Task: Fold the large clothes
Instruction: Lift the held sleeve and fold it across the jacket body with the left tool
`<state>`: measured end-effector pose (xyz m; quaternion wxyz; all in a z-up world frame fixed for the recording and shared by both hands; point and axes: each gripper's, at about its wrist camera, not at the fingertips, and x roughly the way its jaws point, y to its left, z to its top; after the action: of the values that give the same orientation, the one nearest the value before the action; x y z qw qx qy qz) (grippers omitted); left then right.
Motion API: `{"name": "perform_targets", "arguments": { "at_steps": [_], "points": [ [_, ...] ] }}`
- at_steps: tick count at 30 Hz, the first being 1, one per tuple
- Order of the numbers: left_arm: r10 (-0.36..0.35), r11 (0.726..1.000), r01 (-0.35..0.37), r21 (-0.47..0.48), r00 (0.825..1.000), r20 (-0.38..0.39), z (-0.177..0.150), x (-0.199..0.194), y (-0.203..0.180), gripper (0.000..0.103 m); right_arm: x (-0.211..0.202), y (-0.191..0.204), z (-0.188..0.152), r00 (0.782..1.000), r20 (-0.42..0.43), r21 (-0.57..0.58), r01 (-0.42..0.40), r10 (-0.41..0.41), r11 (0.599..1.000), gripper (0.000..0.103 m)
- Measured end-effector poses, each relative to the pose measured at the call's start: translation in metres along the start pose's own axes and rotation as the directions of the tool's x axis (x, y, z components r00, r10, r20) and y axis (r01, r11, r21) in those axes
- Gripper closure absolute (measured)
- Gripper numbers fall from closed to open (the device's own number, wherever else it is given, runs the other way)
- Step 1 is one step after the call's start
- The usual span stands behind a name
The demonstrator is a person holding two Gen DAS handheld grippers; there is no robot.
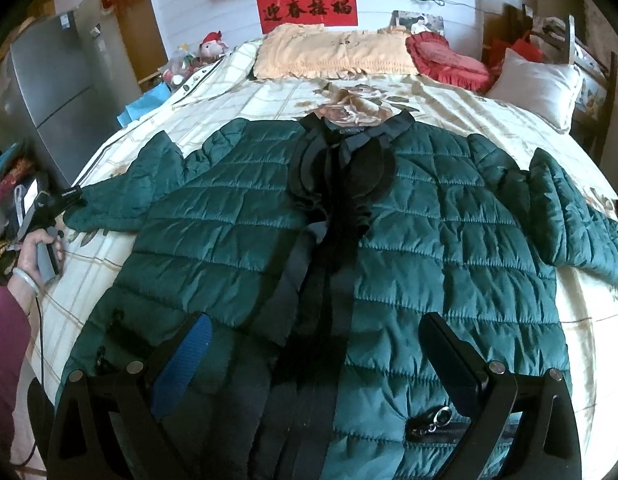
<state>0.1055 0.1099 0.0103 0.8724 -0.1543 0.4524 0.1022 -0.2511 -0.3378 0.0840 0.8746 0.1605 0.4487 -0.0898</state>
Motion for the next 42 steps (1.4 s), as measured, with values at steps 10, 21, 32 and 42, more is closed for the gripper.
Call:
{"name": "perform_targets", "arguments": {
  "at_steps": [10,21,32,42],
  "points": [
    [-0.077,0.996,0.078,-0.043,0.997,0.024,0.009,-0.003,0.006,0.08,0.027,-0.026,0.022,0.997,-0.033,0.086,0.066,-0.064,0.994,0.002],
    [-0.142,0.99,0.141,0.012,0.985,0.103,-0.003,-0.061,0.003,0.089,0.034,-0.05,0.032,0.994,-0.007,0.161,0.107,-0.108,0.981,0.003],
    [-0.314,0.943,0.297,0.153,0.943,0.11,-0.038,-0.136,-0.045,0.091,0.026,-0.067,0.023,0.992,0.02,0.17,0.118,-0.124,0.978,0.003],
    [-0.431,0.873,0.402,0.277,0.901,0.049,-0.084,-0.181,-0.103,0.092,0.023,-0.079,0.02,0.988,0.021,0.154,0.146,-0.151,0.977,0.003]
  ]
}}
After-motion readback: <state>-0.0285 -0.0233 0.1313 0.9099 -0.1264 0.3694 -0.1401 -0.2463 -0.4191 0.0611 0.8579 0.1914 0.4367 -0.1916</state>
